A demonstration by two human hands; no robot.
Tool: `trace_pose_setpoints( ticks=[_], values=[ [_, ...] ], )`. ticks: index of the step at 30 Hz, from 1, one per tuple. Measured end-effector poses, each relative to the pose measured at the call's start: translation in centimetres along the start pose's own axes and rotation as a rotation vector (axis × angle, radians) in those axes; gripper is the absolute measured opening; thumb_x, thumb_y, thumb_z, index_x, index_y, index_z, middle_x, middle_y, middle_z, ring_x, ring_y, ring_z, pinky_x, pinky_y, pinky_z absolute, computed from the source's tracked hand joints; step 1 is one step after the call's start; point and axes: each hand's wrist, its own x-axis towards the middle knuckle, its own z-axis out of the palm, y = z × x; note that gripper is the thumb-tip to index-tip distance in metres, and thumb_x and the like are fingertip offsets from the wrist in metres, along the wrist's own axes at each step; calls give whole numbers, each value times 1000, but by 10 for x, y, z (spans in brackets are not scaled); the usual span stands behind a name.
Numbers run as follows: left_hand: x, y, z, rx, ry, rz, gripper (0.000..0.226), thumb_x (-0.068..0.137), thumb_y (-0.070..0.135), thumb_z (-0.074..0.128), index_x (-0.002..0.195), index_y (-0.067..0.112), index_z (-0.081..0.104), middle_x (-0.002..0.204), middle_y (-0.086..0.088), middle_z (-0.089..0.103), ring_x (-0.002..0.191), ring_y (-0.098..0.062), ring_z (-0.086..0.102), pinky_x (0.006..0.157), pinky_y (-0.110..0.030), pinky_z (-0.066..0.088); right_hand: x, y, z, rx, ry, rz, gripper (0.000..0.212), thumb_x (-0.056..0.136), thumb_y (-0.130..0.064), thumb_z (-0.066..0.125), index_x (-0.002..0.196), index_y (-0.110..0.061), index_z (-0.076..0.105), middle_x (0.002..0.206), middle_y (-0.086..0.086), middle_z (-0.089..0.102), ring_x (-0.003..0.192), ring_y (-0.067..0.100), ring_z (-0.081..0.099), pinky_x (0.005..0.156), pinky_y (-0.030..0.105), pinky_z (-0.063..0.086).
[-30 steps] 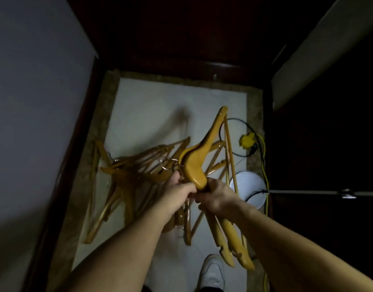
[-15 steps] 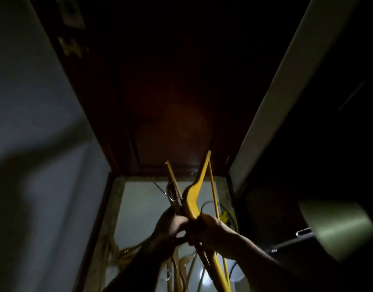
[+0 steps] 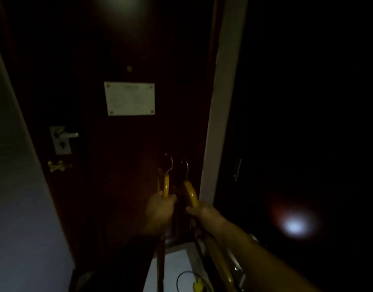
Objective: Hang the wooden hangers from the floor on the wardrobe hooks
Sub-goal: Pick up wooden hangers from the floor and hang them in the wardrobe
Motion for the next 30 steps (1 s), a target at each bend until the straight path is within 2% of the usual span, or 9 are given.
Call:
trace_pose_setpoints(
  ticks=[2, 4, 6, 8, 11, 16, 21, 26, 30],
  values=[
    [-23, 29, 5, 2, -13, 60, 10, 90, 19, 63, 81, 16, 67, 69, -8, 64, 59, -23, 59, 53, -31, 46, -25, -7, -9, 22, 52, -112, 17, 104, -22, 48, 89, -14, 54, 56, -1, 49, 43, 12, 41, 42, 25, 34],
    [-52, 59, 15, -7, -45, 106, 10, 89, 18, 63, 80, 13, 65, 65, -9, 58, 54, -21, 53, 47, -27, 39, -61, -28, -33, -2, 79, -147, 16, 104, -26, 48, 93, -14, 52, 57, -1, 46, 43, 12, 37, 41, 24, 31],
    [-79, 79, 25, -8, -95, 137, 10, 89, 19, 62, 88, 10, 67, 69, -16, 59, 56, -23, 54, 48, -28, 41, -92, -25, -49, -47, 86, -200, 17, 104, -28, 48, 100, -13, 52, 60, -2, 45, 45, 11, 37, 41, 24, 32],
    [-108, 97, 35, 9, -135, 167, 14, 89, 21, 60, 93, 11, 68, 66, -13, 58, 52, -19, 53, 45, -24, 39, -131, -32, -73, -61, 141, -230, 21, 104, -33, 48, 99, -14, 54, 61, -3, 46, 45, 10, 39, 42, 24, 33],
    [-149, 115, 55, 20, -196, 226, 16, 91, 24, 58, 92, 11, 67, 56, 1, 49, 41, -13, 42, 40, -20, 30, -189, -27, -101, -80, 233, -278, 25, 104, -39, 48, 92, -18, 54, 60, -5, 46, 45, 10, 38, 43, 23, 33],
    [-225, 127, 85, 75, -282, 304, 16, 90, 24, 60, 86, 10, 67, 57, -2, 51, 42, -17, 44, 42, -23, 32, -277, 0, -140, -95, 330, -332, 35, 103, -46, 49, 84, -17, 53, 55, -6, 47, 42, 10, 38, 40, 23, 33],
    [-291, 129, 117, 143, -385, 352, 22, 88, 21, 62, 67, 14, 59, 55, -4, 51, 44, -20, 46, 48, -26, 34, -366, 28, -159, -162, 481, -289, 35, 102, -46, 49, 86, -15, 51, 60, -2, 46, 44, 11, 40, 42, 25, 32],
    [-364, 130, 151, 170, -572, 484, 14, 92, 21, 60, 80, 14, 64, 64, -3, 53, 56, -18, 49, 54, -29, 36, -467, 56, -170, -182, 657, -202, 37, 100, -51, 51, 82, -19, 49, 65, -3, 46, 51, 12, 40, 49, 25, 34],
    [-421, 126, 164, 117, -742, 497, 14, 94, 22, 57, 83, 15, 62, 61, 0, 50, 50, -14, 46, 47, -28, 37, -547, 78, -163, -146, 832, -156, 42, 98, -55, 52, 73, -21, 46, 61, -5, 46, 48, 10, 39, 50, 24, 34]
  ],
)
